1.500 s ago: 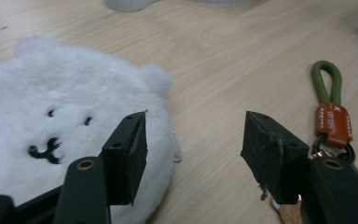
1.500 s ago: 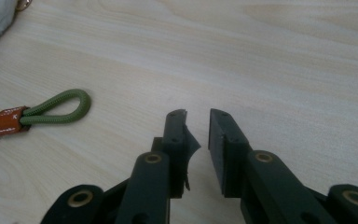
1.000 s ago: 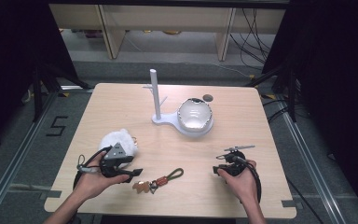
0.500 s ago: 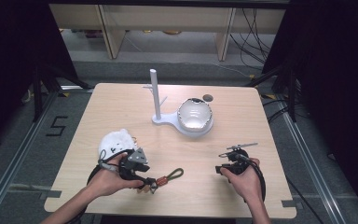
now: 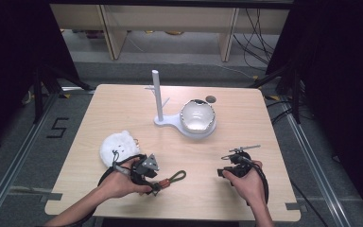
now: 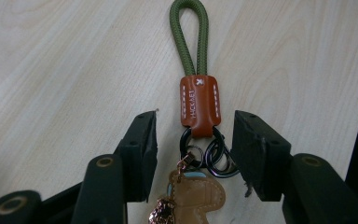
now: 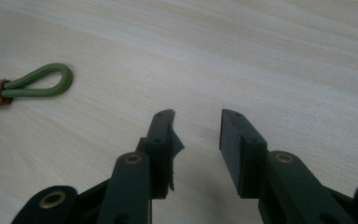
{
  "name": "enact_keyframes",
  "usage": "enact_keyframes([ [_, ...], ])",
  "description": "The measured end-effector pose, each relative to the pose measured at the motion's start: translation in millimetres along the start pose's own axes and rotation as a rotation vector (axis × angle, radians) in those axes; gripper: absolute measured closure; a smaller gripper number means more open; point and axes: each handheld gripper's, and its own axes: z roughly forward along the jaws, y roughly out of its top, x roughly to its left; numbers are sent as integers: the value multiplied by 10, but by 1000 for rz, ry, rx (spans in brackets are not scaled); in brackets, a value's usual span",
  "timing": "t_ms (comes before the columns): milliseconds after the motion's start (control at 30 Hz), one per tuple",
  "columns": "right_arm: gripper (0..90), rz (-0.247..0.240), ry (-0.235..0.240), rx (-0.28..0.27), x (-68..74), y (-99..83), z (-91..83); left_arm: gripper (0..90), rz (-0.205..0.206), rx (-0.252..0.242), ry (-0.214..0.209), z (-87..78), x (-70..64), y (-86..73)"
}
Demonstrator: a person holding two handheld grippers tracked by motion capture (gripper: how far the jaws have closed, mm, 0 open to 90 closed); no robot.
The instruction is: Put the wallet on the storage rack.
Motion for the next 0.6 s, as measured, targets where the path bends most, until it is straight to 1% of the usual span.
enact_keyframes([
  [33,655,7,2,0,8,1,2,496,-8,-5,-3,12,-6,2],
  [67,655,19,9,6,17,2,2,496,0,-1,-4,20,-6,12],
  [100,654,18,3,0,18,2,7,496,4,2,-6,25,-8,16],
  [133,654,21,3,3,20,3,9,496,-5,-4,-8,38,-19,22],
  [167,654,3,6,-7,13,2,17,497,0,0,-7,48,-23,30],
  [200,654,6,6,-8,17,3,16,496,-2,3,-3,56,-31,34],
  [267,653,6,6,-8,19,1,17,496,9,10,2,66,-33,43],
  [333,653,5,-1,-11,19,-2,28,496,6,10,-1,77,-38,50],
  [367,653,3,10,-8,24,-4,27,496,7,11,-1,78,-39,54],
  [400,653,1,13,-6,25,-6,28,495,-1,2,-3,88,-46,55],
  [433,653,4,14,-2,30,-6,29,496,1,3,-5,86,-46,56],
  [467,653,7,9,2,36,-9,31,496,6,6,-5,67,-34,57],
  [500,653,6,7,5,36,-10,35,496,3,0,-3,50,-22,57],
  [567,653,8,7,4,40,-10,35,496,0,2,10,-26,45,44],
  [600,653,5,9,4,38,-11,33,493,-13,0,22,-71,88,33],
])
